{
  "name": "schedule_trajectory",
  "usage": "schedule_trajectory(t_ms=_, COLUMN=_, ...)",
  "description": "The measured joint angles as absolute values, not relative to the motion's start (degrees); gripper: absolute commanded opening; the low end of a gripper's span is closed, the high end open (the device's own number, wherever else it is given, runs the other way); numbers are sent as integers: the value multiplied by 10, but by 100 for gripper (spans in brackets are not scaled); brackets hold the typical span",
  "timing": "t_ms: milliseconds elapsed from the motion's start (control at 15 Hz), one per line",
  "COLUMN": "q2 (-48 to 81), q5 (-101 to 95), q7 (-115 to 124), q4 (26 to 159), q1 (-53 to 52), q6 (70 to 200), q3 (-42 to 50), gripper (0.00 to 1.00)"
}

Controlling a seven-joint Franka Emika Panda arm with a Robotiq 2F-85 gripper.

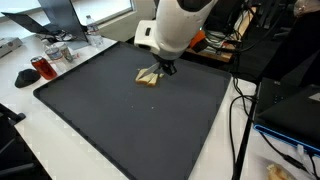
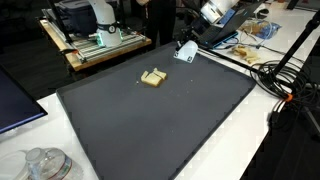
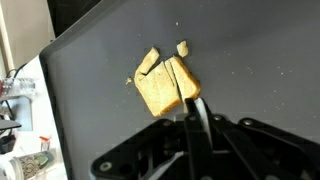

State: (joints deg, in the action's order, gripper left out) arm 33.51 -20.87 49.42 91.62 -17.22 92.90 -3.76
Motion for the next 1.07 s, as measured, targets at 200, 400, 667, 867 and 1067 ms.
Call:
schedule_trajectory(t_ms=200, q2=365, q5=-188, q7=430, q4=874, q1=-151, q6=928, q3=-31, gripper=1)
schedule_trajectory(t_ms=400, q2=388, q5=-159, q7=365, q4=847, q1=-125, q6=928, q3=-22, gripper=1)
schedule_trajectory(t_ms=667, q2=401, q5=-111, q7=270, q4=838, q1=-82, q6=929, q3=-11, gripper=1)
schedule_trajectory(t_ms=867, q2=401, q5=-69, q7=188, q4=839, q1=-40, q6=936, q3=-8, gripper=1)
schedule_trajectory(t_ms=1067, q2=397, q5=-21, q7=115, q4=843, q1=0, q6=943, q3=-8, gripper=1)
